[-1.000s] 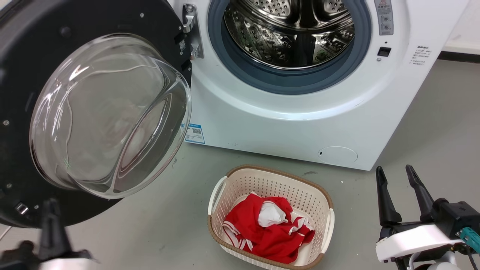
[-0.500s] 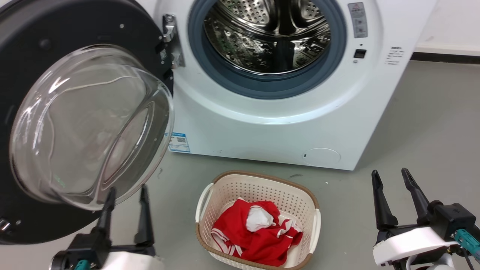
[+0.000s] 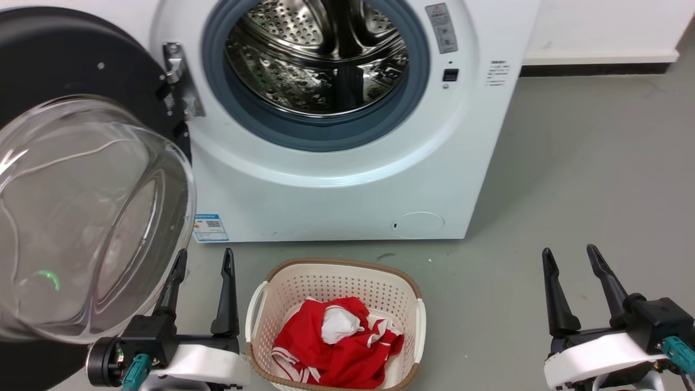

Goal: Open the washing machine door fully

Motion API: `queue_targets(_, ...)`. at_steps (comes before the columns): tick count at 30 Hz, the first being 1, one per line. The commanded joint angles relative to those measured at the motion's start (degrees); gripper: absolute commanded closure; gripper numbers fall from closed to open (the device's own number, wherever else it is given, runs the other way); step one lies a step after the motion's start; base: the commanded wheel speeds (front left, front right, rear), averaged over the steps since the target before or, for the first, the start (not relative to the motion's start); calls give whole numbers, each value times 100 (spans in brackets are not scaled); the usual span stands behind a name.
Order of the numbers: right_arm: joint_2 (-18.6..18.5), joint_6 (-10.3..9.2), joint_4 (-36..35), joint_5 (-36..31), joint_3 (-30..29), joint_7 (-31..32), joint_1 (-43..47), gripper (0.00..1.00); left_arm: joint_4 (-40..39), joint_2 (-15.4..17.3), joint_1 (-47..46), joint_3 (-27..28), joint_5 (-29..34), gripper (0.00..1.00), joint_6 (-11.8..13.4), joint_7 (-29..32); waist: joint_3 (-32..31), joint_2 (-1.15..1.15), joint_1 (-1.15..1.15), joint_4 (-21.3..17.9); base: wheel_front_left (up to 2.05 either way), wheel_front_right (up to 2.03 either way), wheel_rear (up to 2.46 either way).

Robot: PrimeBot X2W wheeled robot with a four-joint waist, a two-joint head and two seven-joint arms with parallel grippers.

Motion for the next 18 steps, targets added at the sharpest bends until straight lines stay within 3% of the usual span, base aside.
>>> queue_targets(1,8,-2,-47,-23,11,17,76,0,35,29,-38,56,41,0,26,-12,-15,0,0,-121,0,0,0)
queue_targets(18,8,-2,23,113,94,-17,62,0,74,17,127,142,104,0,91,-13,-30,0,0,-141,0,0,0)
